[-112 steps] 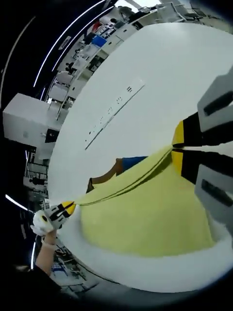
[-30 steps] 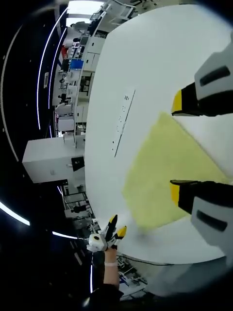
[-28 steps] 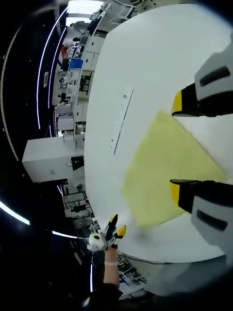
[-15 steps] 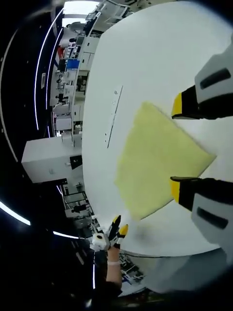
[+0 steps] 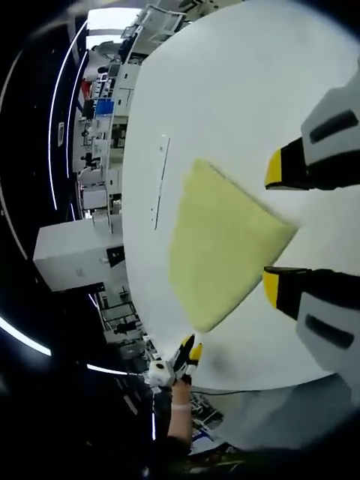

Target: Fold the garment on the visible template until the final outline fits inside the template.

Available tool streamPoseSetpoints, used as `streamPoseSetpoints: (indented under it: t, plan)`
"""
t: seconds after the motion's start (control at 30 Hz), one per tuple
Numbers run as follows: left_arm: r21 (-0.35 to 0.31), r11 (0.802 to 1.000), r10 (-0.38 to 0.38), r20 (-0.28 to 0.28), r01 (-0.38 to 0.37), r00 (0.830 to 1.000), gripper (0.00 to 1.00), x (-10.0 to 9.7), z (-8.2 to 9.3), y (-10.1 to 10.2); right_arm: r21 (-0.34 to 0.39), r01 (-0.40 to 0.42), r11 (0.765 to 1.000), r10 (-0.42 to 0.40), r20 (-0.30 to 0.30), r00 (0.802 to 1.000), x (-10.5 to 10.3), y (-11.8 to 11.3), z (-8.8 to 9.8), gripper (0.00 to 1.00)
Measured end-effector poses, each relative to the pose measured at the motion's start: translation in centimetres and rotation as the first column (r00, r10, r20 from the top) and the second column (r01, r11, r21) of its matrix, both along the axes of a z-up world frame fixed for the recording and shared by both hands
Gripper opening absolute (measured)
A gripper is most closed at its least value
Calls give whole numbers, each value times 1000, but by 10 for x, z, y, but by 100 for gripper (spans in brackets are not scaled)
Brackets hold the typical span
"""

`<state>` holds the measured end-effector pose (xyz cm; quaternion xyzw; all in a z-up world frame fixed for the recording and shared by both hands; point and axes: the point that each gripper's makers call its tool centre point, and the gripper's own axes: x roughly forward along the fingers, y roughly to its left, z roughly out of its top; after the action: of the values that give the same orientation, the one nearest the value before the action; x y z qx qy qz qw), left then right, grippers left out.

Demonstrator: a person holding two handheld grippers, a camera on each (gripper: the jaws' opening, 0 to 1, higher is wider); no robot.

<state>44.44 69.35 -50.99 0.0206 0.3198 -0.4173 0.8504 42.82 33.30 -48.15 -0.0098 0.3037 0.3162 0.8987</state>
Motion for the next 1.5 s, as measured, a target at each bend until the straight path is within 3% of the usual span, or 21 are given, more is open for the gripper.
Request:
streamPoseSetpoints:
  t: [0.3,0.63,1.03,1.2,1.5]
  plan:
    - [-11,1000,20,-32,-21,999,21,7,-12,-3,4,6,1000,-6,-15,1000,0,-1,-9,31]
    - [-12,1000,15,-62,-16,998,17,0,-18,-5,8,7,1000,-6,-75,997,1,4,-41,20]
    - [-35,998,40,-74,-43,996,11,6,-18,-9,53,30,998,-24,-100,995,10,10,-42,8]
    - [-35,997,60,-89,-63,994,3,9,-21,-6,48,35,998,-30,-103,994,10,10,-44,0]
    - [-35,998,52,-94,-56,994,0,6,-18,-1,54,46,997,-40,-114,993,10,9,-43,0]
